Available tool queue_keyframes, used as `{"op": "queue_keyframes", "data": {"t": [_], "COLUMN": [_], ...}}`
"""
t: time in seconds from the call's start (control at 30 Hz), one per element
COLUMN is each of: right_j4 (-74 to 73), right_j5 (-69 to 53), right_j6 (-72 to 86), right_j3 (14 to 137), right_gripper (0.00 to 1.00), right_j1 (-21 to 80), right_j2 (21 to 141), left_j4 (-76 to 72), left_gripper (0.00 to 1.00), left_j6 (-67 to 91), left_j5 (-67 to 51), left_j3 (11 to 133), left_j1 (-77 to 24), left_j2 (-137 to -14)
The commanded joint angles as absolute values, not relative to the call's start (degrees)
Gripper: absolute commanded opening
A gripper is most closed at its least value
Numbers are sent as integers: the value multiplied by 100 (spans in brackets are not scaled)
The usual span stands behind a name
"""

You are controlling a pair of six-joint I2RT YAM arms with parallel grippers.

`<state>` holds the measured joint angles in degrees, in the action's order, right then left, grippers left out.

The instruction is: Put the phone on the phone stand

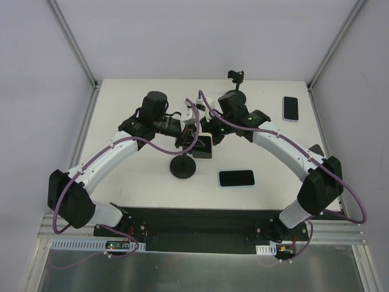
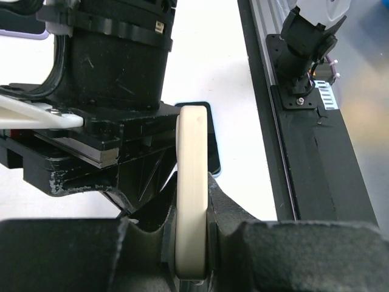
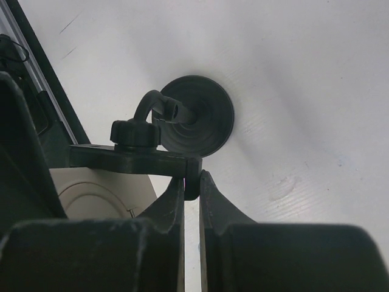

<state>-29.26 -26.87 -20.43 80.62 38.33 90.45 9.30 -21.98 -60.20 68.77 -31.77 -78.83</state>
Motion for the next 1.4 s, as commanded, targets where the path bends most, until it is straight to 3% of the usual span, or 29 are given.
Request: {"op": "queue_keyframes", "data": {"t": [0.0, 0.13, 0.37, 0.5, 0.63, 0.67, 0.77, 0.87, 0.9, 1.0, 1.17, 1.37], "right_j4": [-2900, -3076, -2971, -2664, -2426, -2330, -1987, -1548, -938, -800, -1045, -1783], "right_j5": [-3313, -3314, -2655, -2479, -2180, -2110, -1217, 1741, 3037, 4407, 4895, 4913], "right_j6": [-2127, -2232, -2119, -1882, -1460, -1302, -477, 788, 948, 1266, 1545, 1915], "right_j3": [8156, 8288, 8121, 7972, 7875, 7823, 7578, 6720, 6393, 6388, 6732, 7048], "right_gripper": [1, 1, 1, 1, 1, 1, 0, 0, 0, 0, 0, 0], "right_j1": [3779, 3762, 3648, 3560, 3560, 3568, 3752, 4487, 4752, 5702, 6433, 6460], "right_j2": [8727, 8824, 8657, 8569, 8587, 8578, 8456, 7693, 7412, 7084, 7505, 7673], "left_j4": [879, 1054, 1344, 1380, 1397, 1389, 1424, 1511, 1547, 1547, 1179, 336], "left_gripper": [0, 0, 0, 0, 0, 0, 0, 0, 0, 0, 0, 0], "left_j6": [-2487, -2496, -2532, -2189, -1513, -1181, -722, -572, -484, -18, 474, 53], "left_j5": [-6266, -6469, -5854, -4863, -3185, -2277, -554, 1405, 1632, 2135, 2452, 3355], "left_j3": [6873, 7189, 6839, 6225, 5758, 5705, 5678, 5678, 5695, 5713, 5801, 5784], "left_j1": [-3006, -2997, -2988, -2988, -2997, -2988, -3102, -3374, -3392, -3401, -3471, -3998], "left_j2": [-7769, -7998, -7656, -7208, -6690, -6628, -6539, -6618, -6688, -6837, -7057, -7461]}}
